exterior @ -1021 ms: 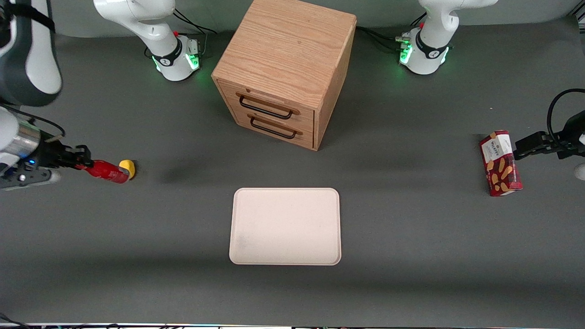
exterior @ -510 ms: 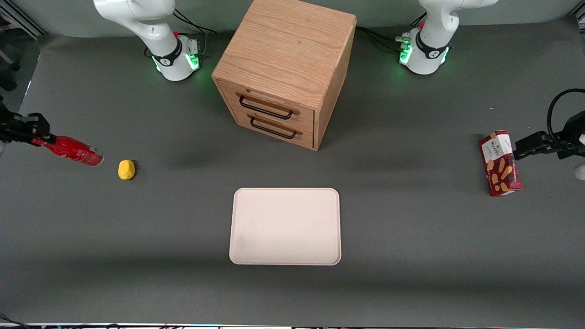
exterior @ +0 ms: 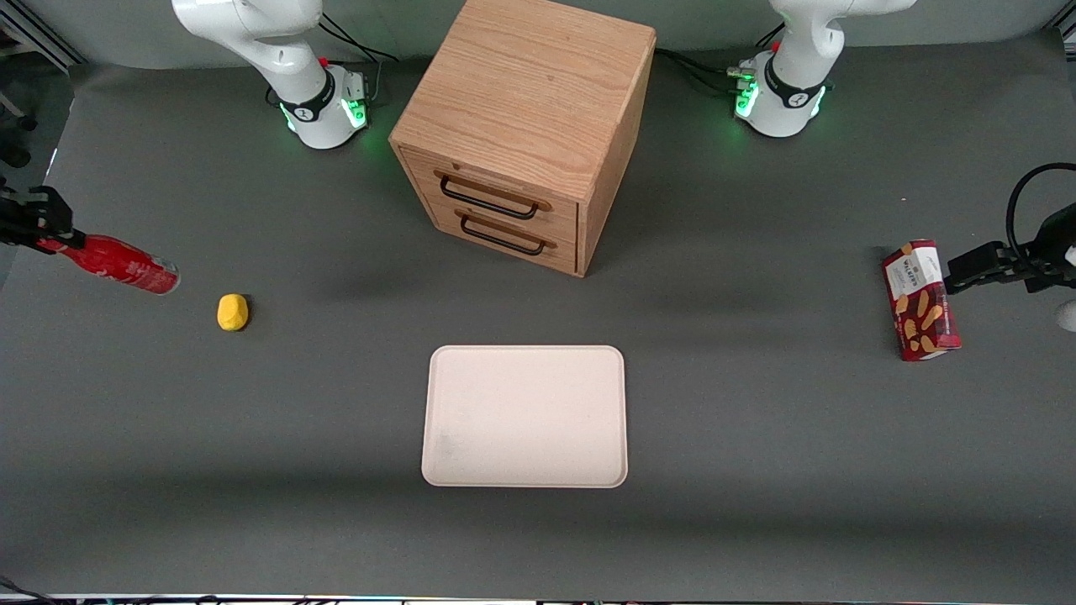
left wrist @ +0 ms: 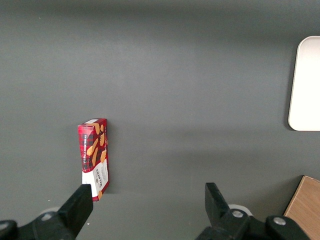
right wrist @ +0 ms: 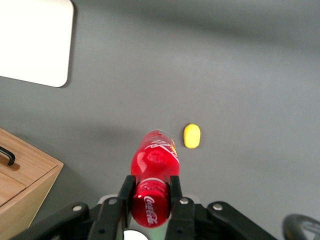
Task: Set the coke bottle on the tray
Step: 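Carry the bottle over the white tray's edge with the right gripper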
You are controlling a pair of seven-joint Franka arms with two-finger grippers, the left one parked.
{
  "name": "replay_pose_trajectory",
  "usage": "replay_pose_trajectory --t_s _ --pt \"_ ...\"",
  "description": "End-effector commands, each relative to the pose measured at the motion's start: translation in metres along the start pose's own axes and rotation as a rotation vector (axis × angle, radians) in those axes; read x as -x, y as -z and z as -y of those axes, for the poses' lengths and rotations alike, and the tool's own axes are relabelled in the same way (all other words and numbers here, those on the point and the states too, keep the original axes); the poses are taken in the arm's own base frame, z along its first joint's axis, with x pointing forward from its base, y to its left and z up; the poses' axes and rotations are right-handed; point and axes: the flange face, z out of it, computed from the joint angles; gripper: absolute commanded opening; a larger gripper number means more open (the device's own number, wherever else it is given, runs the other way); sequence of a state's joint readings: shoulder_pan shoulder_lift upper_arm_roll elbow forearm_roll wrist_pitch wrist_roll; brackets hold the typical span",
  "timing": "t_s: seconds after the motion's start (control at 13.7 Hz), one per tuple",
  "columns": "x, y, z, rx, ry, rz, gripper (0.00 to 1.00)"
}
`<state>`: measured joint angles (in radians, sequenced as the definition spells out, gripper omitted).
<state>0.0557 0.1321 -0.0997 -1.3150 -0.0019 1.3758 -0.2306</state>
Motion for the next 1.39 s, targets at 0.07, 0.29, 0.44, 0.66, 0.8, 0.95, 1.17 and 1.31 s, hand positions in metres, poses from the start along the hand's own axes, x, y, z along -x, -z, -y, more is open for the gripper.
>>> replay_pose_trajectory --t_s 0.07,0.29,0.44,0.66,0.8,0.95,1.17,1.31 --pt "-0.052 0.003 0.060 0.017 0.015 -0.030 0.00" --pt "-0.087 -0.018 0.126 0.018 -0.042 -0.022 0.00" --pt "-0.103 -0.038 0.171 0.009 -0.122 -0.007 0.00" --pt "-0.119 -0.054 0.222 -0.010 -0.205 -0.011 0.00" --pt "-0.126 -0.068 0.257 -0.021 -0.270 -0.014 0.00" --pt "-0.128 -0.079 0.294 -0.040 -0.337 -0.019 0.00" --pt "-0.131 -0.087 0.318 -0.060 -0.377 -0.033 0.00" --pt "-0.131 -0.088 0.322 -0.065 -0.372 -0.034 0.00"
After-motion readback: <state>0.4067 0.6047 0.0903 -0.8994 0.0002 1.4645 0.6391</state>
